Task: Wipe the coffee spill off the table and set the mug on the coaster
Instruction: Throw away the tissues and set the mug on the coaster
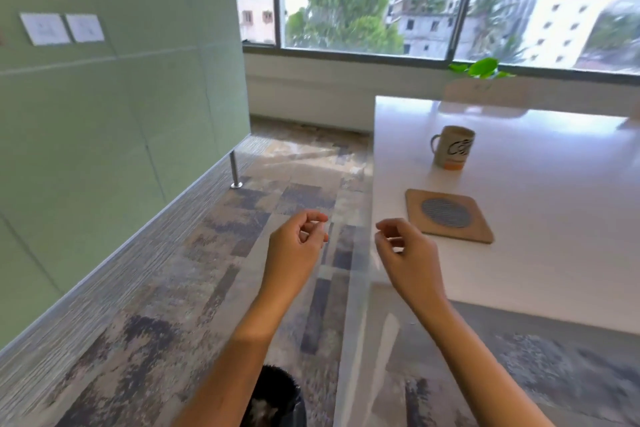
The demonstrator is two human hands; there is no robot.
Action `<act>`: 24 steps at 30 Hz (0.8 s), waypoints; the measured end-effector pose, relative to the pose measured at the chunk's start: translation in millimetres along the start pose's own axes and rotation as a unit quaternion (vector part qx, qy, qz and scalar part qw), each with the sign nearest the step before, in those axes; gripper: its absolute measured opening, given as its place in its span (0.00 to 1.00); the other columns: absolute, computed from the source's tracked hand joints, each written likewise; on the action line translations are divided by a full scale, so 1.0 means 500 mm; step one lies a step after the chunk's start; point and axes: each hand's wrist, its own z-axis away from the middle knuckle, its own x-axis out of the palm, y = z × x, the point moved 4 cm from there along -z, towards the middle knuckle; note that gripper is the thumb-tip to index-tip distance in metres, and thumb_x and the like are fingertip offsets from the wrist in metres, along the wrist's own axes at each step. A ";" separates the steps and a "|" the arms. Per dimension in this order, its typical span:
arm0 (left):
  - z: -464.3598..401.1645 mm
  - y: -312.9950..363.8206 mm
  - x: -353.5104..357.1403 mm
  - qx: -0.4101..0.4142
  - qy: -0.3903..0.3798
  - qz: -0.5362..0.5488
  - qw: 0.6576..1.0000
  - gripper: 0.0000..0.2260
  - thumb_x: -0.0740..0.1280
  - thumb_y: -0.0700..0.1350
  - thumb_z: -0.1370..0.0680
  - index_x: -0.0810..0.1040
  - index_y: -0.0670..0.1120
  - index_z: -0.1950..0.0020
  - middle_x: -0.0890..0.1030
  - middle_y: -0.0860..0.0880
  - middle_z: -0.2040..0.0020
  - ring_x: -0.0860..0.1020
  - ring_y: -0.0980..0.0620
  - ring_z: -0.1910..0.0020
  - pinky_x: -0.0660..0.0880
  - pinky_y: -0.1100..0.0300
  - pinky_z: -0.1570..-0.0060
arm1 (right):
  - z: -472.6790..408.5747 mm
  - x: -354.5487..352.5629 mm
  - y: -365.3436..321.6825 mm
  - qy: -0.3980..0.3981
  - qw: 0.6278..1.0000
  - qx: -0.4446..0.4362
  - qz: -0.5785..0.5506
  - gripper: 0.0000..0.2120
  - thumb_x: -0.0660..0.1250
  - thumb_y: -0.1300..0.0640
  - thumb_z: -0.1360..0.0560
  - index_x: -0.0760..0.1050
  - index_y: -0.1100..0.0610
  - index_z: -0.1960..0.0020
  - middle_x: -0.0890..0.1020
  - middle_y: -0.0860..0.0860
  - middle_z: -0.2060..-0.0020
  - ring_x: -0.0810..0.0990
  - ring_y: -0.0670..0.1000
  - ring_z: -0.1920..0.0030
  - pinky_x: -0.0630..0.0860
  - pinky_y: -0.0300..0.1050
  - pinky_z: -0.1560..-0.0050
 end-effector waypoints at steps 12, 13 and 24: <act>-0.120 0.073 0.314 -0.055 -0.182 -0.221 0.957 0.20 0.64 0.44 0.24 0.69 0.43 0.33 0.75 0.41 0.35 0.73 0.43 0.37 0.70 0.54 0.41 | -0.135 -0.217 0.236 -0.090 0.933 0.259 0.232 0.21 0.66 0.48 0.28 0.70 0.60 0.41 0.77 0.58 0.47 0.74 0.60 0.45 0.73 0.56 0.42; -0.126 0.072 0.337 -0.069 -0.191 -0.239 0.950 0.22 0.64 0.44 0.24 0.67 0.42 0.31 0.73 0.41 0.34 0.72 0.42 0.36 0.69 0.54 0.41 | -0.140 -0.225 0.244 -0.097 0.933 0.265 0.225 0.21 0.66 0.48 0.29 0.70 0.60 0.41 0.77 0.58 0.47 0.74 0.59 0.45 0.73 0.55 0.42; -0.161 0.061 0.461 -0.160 -0.094 -0.256 0.949 0.16 0.64 0.44 0.28 0.72 0.43 0.40 0.78 0.43 0.43 0.76 0.44 0.45 0.74 0.53 0.45 | -0.175 -0.289 0.328 -0.088 0.961 0.260 -0.017 0.24 0.72 0.52 0.34 0.70 0.56 0.41 0.78 0.53 0.48 0.78 0.53 0.47 0.78 0.51 0.45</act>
